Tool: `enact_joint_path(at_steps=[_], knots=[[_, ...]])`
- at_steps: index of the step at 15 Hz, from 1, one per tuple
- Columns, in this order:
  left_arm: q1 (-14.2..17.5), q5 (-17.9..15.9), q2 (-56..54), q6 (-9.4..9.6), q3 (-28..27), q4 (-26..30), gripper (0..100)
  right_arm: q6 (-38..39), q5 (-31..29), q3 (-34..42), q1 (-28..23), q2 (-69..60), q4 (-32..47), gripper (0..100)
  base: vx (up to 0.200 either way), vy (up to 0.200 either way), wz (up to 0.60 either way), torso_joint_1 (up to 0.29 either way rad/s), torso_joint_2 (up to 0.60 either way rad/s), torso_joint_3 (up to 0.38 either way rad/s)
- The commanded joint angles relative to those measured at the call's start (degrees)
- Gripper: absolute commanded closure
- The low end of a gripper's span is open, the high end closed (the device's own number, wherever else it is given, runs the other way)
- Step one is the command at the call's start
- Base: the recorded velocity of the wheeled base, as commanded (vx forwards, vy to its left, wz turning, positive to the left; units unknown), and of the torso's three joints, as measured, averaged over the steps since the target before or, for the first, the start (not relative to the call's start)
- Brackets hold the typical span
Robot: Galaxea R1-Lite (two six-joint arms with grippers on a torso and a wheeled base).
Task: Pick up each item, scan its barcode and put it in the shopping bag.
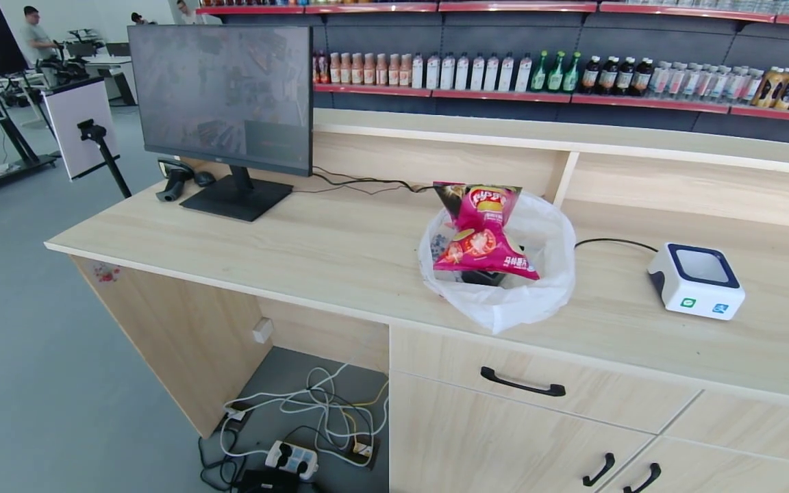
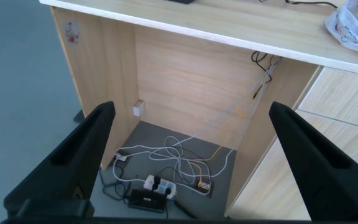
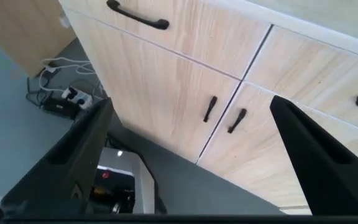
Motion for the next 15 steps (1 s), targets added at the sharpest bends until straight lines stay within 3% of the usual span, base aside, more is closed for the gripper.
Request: enact_joint_path(at_steps=[1,10,12,15], knots=[[0.00,0.06,0.00,-0.04,0.00,-0.06,0,-0.50,0.20,0.02,-3.13,-7.85,0.02,0,0.000,0.000,0.00,0.000,0.00,0.000],[0.09,0.06,0.00,0.05,0.00,0.03,0,1.61,-0.06,0.11,-3.13,-7.85,-4.81,0,0.000,0.000,0.00,0.000,0.00,0.000],[0.00,0.06,0.00,0.05,0.00,0.03,0,0.99,2.66,0.02,-3.13,-7.85,0.11,0,0.000,0.000,0.00,0.000,0.00,0.000],[0.00,0.06,0.00,0.13,0.00,0.11,0,1.08,2.57,0.11,-3.04,-6.09,0.20,0,0.000,0.000,0.00,0.000,0.00,0.000]])
